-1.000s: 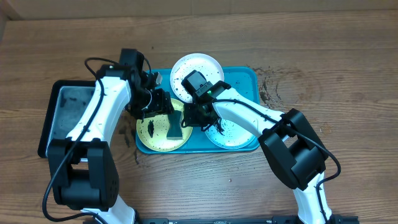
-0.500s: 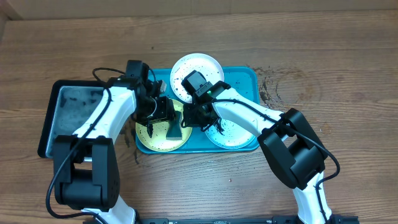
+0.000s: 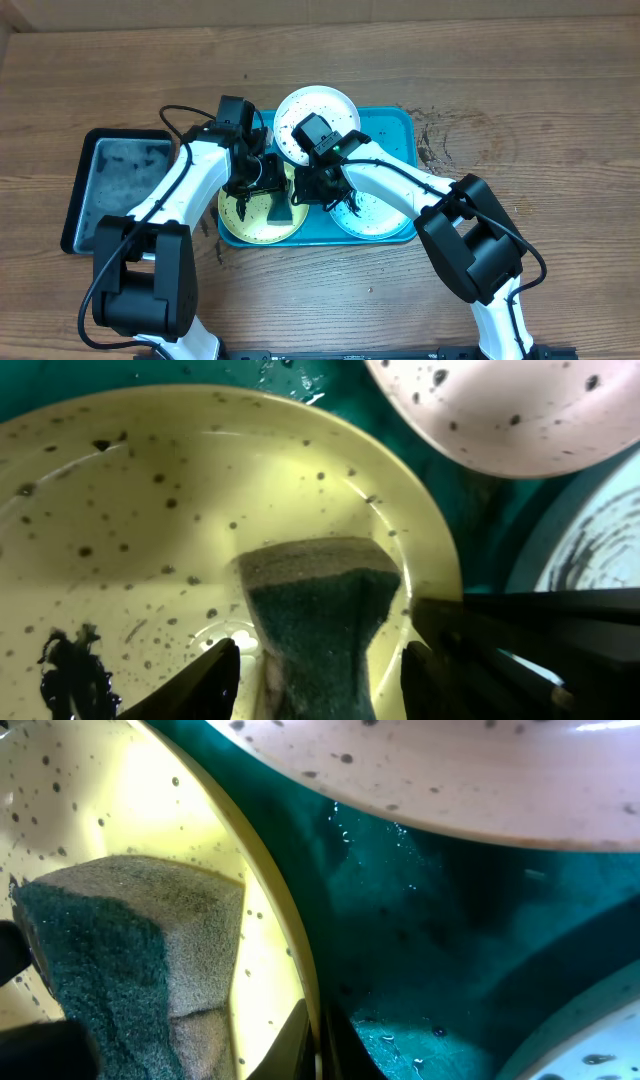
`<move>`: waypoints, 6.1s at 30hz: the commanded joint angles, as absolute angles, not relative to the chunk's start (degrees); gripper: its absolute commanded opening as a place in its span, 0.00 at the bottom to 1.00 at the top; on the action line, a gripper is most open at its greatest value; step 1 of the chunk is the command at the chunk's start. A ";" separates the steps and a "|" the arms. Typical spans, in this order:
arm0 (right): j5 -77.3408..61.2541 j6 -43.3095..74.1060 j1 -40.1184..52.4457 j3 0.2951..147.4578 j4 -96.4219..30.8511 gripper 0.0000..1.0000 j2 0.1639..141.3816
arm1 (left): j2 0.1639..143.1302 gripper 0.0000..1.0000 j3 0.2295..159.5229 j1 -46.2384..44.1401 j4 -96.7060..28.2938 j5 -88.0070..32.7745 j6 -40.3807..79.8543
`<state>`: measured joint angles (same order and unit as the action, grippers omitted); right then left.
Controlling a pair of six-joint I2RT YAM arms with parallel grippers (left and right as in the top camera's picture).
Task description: Clean dirty plates on tray and stack at the side
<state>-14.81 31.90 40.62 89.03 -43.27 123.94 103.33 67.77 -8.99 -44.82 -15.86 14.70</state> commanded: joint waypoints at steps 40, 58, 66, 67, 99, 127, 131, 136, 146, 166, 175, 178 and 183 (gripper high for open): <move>-15.53 29.98 40.75 89.27 -43.40 0.04 124.27 | 103.85 0.04 61.58 -10.52 -41.06 21.96 22.52; -15.55 30.02 40.75 89.32 -43.35 0.04 124.27 | 103.85 0.04 66.85 -11.03 -39.48 -17.43 9.04; -15.55 30.00 40.75 89.32 -43.35 0.04 124.27 | 103.88 0.04 61.60 -10.85 -38.15 -5.52 13.98; -15.55 30.00 40.75 89.32 -43.33 0.04 124.27 | 103.88 0.04 61.06 -10.85 -38.20 -2.79 13.98; -15.73 30.02 40.75 89.38 -42.70 0.04 124.27 | 103.88 0.04 65.76 -11.07 -38.52 -14.44 14.48; -15.55 29.71 40.75 89.76 -42.83 0.04 124.25 | 98.56 0.04 72.64 -10.94 -49.89 22.31 22.17; -15.70 27.44 40.75 91.33 -44.42 0.04 124.18 | 93.69 0.04 76.38 -9.13 -50.50 12.97 23.46; -12.21 26.52 40.77 95.39 -47.88 0.04 122.06 | 87.92 0.04 76.99 -1.26 -50.81 4.23 24.88; 22.83 22.35 43.57 114.93 -68.73 0.04 118.61 | 86.89 0.04 76.97 19.09 -58.19 -2.85 24.67; 58.94 5.45 58.87 123.46 -71.64 0.04 118.61 | 87.00 0.04 76.86 21.85 -57.10 3.44 24.49; 58.87 5.48 55.83 123.44 -72.84 0.04 118.63 | 87.00 0.04 76.86 21.82 -56.75 3.03 24.49; 58.87 5.48 55.29 123.44 -74.46 0.04 118.63 | 87.00 0.04 76.86 21.82 -56.75 2.96 24.49; 57.67 5.50 55.05 123.44 -76.60 0.04 118.63 | 87.00 0.04 76.86 21.82 -56.97 2.94 24.49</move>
